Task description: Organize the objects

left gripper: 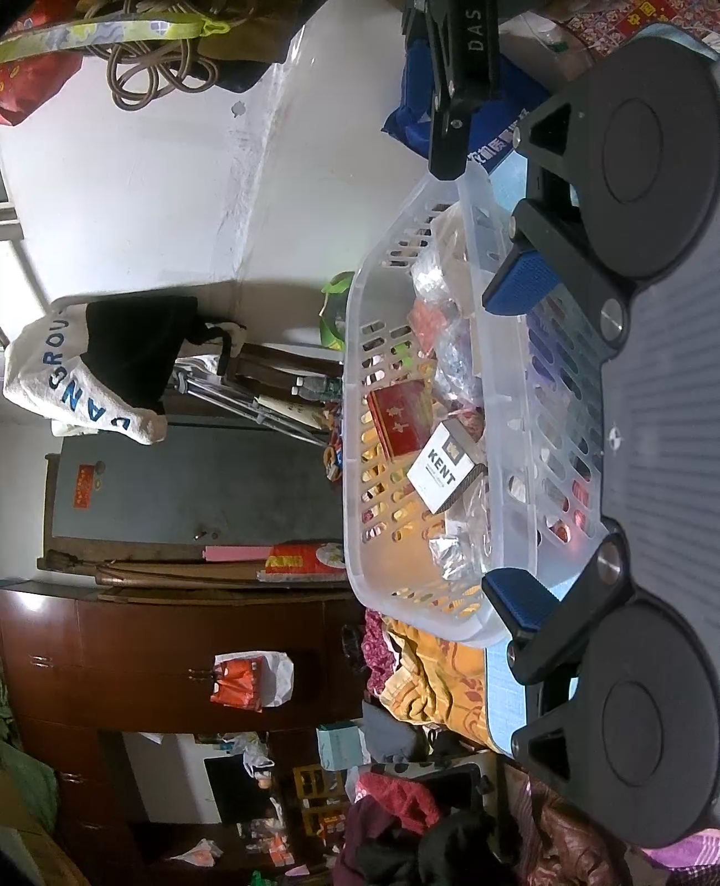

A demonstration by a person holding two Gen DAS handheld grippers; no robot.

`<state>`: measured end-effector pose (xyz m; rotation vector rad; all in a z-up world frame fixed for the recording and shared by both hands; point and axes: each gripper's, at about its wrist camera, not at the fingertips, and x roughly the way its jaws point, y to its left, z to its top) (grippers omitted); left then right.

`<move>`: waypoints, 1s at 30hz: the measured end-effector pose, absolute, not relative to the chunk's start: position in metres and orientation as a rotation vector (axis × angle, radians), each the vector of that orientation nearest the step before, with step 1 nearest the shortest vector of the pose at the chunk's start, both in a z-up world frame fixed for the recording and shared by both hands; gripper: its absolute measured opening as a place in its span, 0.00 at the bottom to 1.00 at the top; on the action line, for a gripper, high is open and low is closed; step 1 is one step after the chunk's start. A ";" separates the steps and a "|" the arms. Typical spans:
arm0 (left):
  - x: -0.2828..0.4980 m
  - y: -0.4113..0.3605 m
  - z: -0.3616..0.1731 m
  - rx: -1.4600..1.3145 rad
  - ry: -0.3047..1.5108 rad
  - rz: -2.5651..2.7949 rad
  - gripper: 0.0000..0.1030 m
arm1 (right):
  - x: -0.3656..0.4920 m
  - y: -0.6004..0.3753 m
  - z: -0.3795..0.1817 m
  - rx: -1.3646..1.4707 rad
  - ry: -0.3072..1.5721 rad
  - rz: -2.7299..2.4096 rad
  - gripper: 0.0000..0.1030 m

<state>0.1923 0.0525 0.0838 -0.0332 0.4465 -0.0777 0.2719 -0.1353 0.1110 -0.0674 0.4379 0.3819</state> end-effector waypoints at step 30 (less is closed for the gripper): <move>0.192 0.043 0.088 -0.041 0.436 -0.096 0.96 | 0.272 -0.138 0.110 -0.058 0.447 0.377 1.00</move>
